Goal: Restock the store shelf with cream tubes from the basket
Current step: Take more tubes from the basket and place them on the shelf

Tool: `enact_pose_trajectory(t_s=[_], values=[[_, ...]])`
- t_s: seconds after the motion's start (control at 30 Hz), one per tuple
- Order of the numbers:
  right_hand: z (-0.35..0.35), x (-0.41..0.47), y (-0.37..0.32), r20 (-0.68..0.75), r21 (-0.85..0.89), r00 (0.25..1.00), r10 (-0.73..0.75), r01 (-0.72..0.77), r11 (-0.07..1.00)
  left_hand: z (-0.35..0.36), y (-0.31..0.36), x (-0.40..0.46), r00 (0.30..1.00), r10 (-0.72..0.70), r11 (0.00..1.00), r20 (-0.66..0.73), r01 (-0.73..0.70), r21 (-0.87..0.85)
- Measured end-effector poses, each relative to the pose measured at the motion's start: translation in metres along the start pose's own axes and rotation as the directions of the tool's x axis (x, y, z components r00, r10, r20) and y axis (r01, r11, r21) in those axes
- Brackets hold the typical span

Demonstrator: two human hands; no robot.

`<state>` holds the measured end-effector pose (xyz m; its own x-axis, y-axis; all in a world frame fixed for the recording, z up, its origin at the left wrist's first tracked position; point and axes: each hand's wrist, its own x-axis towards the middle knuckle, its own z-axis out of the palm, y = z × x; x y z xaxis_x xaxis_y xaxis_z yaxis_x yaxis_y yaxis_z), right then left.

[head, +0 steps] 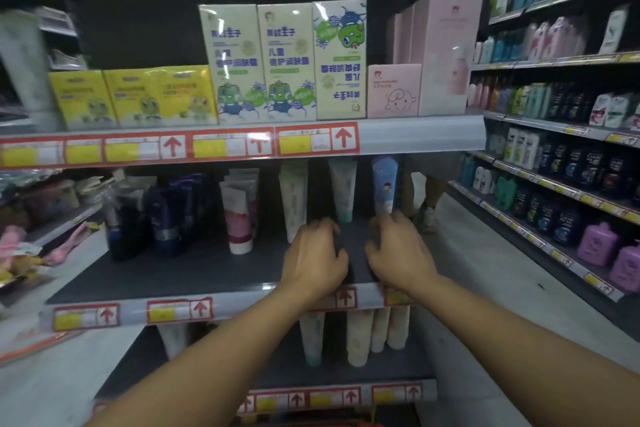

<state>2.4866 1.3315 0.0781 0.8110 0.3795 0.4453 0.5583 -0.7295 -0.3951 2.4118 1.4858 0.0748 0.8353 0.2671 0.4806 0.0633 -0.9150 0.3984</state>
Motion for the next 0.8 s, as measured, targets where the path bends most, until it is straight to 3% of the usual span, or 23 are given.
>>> enact_pose_trajectory(t_s=[0.33, 0.47, 0.63, 0.8], values=[[0.027, -0.078, -0.066, -0.048, 0.051, 0.967, -0.251, 0.253, 0.966, -0.049, -0.052, -0.092, 0.996, 0.061, 0.994, -0.059, -0.055, 0.09], [0.06, -0.123, -0.077, -0.009, 0.086, 0.945, -0.327, 0.327, 0.941, -0.042, -0.085, -0.142, 0.999, 0.009, 0.995, -0.042, -0.004, 0.099], [0.118, -0.186, -0.064, 0.144, 0.132, 0.942, -0.302, 0.284, 0.95, -0.01, -0.125, -0.209, 0.977, -0.141, 0.985, 0.159, 0.122, 0.124], [0.177, -0.238, -0.038, 0.381, 0.121, 0.903, -0.198, 0.164, 0.979, 0.026, -0.151, -0.256, 0.88, -0.27, 0.958, 0.391, 0.205, 0.201]])
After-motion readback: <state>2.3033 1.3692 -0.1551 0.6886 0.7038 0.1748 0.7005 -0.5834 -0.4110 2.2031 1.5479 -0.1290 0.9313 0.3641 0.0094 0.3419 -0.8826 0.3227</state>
